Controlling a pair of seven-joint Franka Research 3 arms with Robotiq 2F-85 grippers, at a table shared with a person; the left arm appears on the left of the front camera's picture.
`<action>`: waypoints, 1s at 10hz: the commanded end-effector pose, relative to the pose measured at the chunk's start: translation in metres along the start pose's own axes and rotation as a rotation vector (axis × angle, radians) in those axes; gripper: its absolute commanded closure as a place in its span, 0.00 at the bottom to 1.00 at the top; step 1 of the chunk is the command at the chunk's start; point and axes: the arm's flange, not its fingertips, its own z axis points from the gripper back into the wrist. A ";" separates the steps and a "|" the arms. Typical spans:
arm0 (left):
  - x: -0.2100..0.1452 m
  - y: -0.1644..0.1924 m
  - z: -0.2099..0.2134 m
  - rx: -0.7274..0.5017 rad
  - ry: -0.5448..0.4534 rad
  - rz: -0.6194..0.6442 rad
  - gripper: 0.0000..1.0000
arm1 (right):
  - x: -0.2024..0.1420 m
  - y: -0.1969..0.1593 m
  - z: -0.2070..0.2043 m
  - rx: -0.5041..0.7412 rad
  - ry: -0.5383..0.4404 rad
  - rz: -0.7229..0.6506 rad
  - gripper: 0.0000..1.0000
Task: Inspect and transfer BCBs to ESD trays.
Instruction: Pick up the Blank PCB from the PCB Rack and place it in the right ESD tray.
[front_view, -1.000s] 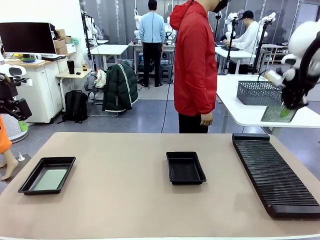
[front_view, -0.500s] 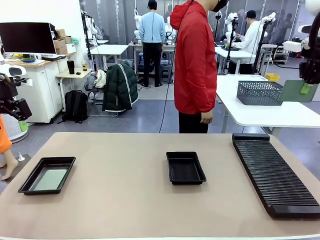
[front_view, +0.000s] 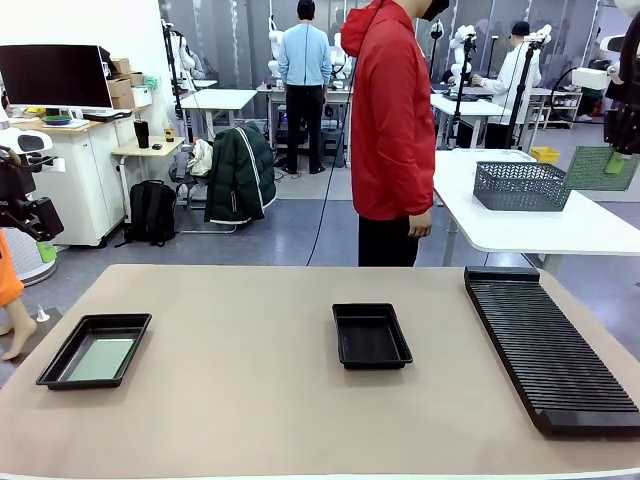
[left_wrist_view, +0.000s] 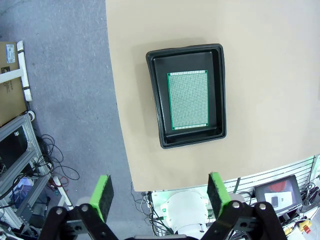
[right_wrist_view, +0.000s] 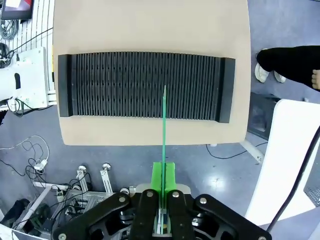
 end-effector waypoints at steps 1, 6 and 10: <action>-0.001 -0.001 -0.001 0.000 -0.004 0.000 0.00 | 0.000 0.002 -0.003 0.011 -0.003 -0.001 1.00; -0.001 -0.001 -0.001 0.000 -0.004 0.000 0.00 | 0.000 0.002 -0.003 0.011 -0.003 -0.001 1.00; -0.001 -0.001 -0.001 0.000 -0.004 0.000 0.00 | 0.003 0.003 -0.005 0.010 0.036 -0.057 0.97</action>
